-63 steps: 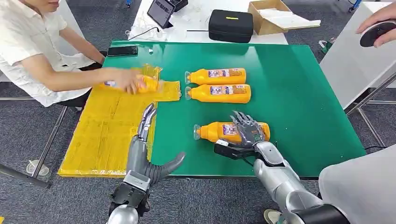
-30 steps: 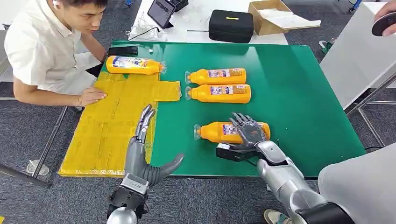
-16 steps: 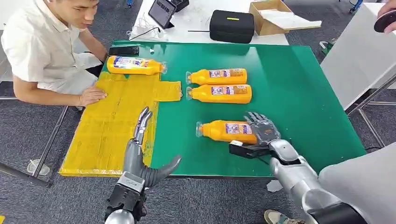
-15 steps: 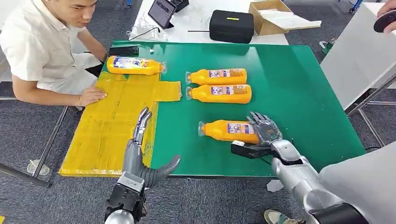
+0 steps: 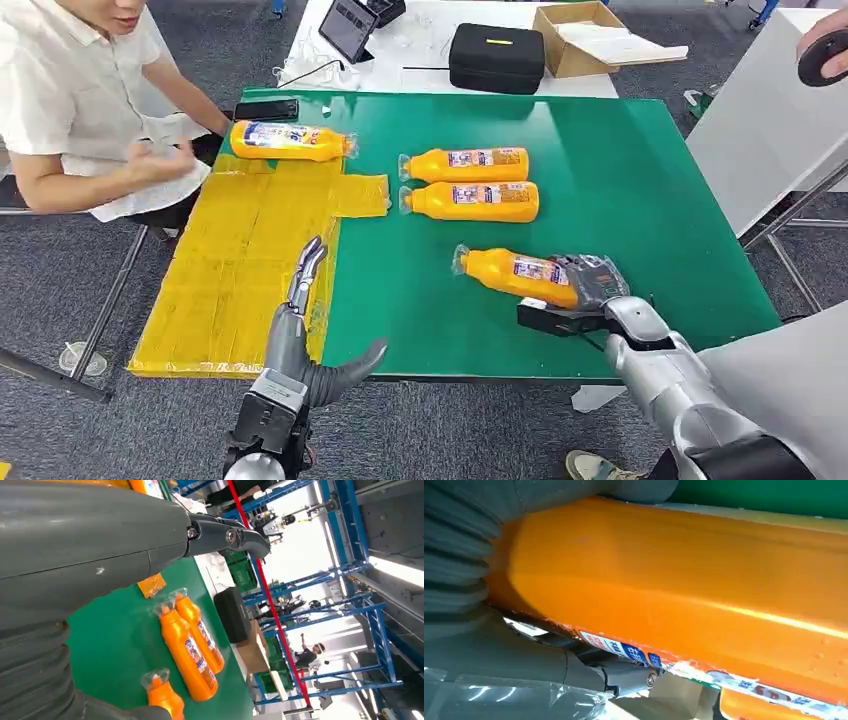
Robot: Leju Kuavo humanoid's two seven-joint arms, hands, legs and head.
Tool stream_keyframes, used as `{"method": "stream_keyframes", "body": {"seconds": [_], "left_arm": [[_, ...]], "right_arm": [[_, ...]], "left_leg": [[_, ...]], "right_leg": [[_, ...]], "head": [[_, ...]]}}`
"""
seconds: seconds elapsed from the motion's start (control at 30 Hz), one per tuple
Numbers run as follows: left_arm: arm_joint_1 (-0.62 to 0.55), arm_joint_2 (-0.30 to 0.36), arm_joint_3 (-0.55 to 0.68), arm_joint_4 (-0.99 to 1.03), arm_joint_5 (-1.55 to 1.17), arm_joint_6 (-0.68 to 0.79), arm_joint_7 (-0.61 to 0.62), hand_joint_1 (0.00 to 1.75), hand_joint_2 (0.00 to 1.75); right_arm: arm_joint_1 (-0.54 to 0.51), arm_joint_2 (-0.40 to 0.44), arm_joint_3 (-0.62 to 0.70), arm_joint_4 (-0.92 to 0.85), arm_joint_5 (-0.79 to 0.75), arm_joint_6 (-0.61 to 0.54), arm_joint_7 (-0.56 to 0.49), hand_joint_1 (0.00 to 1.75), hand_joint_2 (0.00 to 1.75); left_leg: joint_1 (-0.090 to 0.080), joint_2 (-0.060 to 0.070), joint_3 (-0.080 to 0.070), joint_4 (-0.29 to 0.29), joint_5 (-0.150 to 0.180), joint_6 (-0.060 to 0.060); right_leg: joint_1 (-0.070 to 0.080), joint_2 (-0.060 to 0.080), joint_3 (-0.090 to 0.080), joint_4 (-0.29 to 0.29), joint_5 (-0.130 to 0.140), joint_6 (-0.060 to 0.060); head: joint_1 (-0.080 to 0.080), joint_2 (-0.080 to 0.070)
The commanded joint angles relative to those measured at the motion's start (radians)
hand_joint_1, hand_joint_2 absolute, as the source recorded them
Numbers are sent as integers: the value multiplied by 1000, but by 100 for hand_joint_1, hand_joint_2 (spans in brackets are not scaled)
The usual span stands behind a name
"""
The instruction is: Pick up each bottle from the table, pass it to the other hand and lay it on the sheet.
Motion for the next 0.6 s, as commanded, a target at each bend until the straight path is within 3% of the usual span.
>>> {"method": "stream_keyframes", "body": {"seconds": [0.03, 0.2, 0.33, 0.47, 0.6], "left_arm": [[-29, 22, 5, 34, 23, -8, -7, 0, 175], [-28, 20, 2, 42, 27, -4, -12, 0, 175], [4, 16, 11, 11, 64, -24, -26, 0, 175], [29, 6, 38, -1, 190, -121, -4, 0, 175], [36, -11, 66, 14, 308, -191, 33, 0, 175]], "right_arm": [[56, -5, -56, 62, -112, 55, -100, 175, 175], [99, 46, -131, 39, -245, 58, -223, 175, 175], [205, 92, -206, -159, -442, 130, -367, 175, 175], [335, 111, -200, -455, -551, 179, -348, 175, 175], [364, 136, -204, -559, -618, 199, -375, 175, 175]], "left_leg": [[0, -2, 2, -1, 0, 0], [1, -1, 4, -2, 0, 0], [1, 1, 4, -2, -1, 0], [2, 5, 7, -2, -3, -2], [1, 6, 7, -2, -4, -2]], "right_leg": [[1, -3, 3, -1, -1, -1], [1, -2, 5, -2, -1, -2], [2, -1, 5, -2, 0, -2], [3, 2, 5, -2, 0, -3], [2, 2, 4, 0, -1, -4]], "head": [[0, 0], [0, 0], [0, 0], [0, 0], [0, 0]]}}
